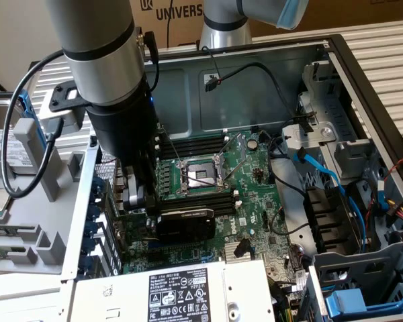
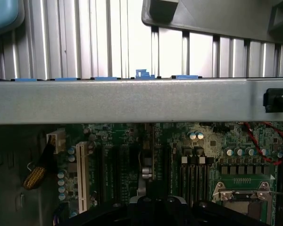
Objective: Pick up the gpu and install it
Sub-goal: 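Press down on the gpu until it lock into place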
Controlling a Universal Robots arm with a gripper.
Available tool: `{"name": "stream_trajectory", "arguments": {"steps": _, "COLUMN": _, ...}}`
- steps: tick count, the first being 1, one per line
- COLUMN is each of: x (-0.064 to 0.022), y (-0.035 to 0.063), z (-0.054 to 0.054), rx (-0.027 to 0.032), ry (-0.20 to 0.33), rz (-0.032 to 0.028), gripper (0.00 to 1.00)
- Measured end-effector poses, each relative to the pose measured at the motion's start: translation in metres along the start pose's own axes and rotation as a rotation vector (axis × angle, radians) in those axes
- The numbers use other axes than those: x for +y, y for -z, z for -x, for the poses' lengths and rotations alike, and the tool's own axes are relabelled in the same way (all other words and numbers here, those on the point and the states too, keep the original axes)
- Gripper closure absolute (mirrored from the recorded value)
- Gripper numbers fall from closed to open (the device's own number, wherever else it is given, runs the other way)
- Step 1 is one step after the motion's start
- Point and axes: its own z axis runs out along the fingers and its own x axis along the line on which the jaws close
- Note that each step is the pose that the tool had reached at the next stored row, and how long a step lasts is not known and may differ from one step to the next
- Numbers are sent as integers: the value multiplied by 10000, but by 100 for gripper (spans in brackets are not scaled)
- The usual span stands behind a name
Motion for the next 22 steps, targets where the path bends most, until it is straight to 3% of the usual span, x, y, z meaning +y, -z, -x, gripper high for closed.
{"name": "stream_trajectory", "arguments": {"steps": 16, "x": 6, "y": -4, "z": 2, "rx": 15, "ry": 1, "rz": 9, "gripper": 89}}
{"name": "stream_trajectory", "arguments": {"steps": 22, "x": 6, "y": 52, "z": 4, "rx": -8, "ry": -8, "rz": 4, "gripper": 89}}
